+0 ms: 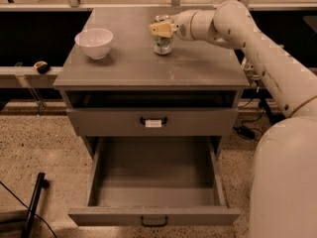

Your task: Place 7up can into middle drawer

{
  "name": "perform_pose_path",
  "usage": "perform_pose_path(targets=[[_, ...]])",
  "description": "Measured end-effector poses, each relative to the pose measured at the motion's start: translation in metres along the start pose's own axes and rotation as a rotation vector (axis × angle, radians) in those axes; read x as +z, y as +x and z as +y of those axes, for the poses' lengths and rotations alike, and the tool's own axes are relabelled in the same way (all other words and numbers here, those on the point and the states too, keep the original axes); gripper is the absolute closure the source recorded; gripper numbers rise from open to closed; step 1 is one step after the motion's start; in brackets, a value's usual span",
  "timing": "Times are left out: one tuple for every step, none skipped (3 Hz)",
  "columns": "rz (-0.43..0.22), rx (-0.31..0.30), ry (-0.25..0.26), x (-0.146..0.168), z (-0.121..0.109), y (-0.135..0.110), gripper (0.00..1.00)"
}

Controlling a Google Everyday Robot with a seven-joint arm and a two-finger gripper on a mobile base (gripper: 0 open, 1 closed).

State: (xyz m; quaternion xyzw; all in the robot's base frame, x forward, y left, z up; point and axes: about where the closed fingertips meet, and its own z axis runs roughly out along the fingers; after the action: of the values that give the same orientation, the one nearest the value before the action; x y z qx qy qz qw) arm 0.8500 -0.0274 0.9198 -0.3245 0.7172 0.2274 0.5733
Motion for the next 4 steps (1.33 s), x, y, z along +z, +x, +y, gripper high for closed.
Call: perform_pose_path(targets=[[-0.07,-0.055,-0.054,-0.007,0.006,-0.007,0.74],[-0.232,-0.122,-0.189,-0.089,0.022,-0.02,1.0],[-0.275,-0.256,-0.29,-0.166,0.055,-0.011,1.0],[-0.216,-0.341,-0.343,-0.238,0.086,0.016,1.0]])
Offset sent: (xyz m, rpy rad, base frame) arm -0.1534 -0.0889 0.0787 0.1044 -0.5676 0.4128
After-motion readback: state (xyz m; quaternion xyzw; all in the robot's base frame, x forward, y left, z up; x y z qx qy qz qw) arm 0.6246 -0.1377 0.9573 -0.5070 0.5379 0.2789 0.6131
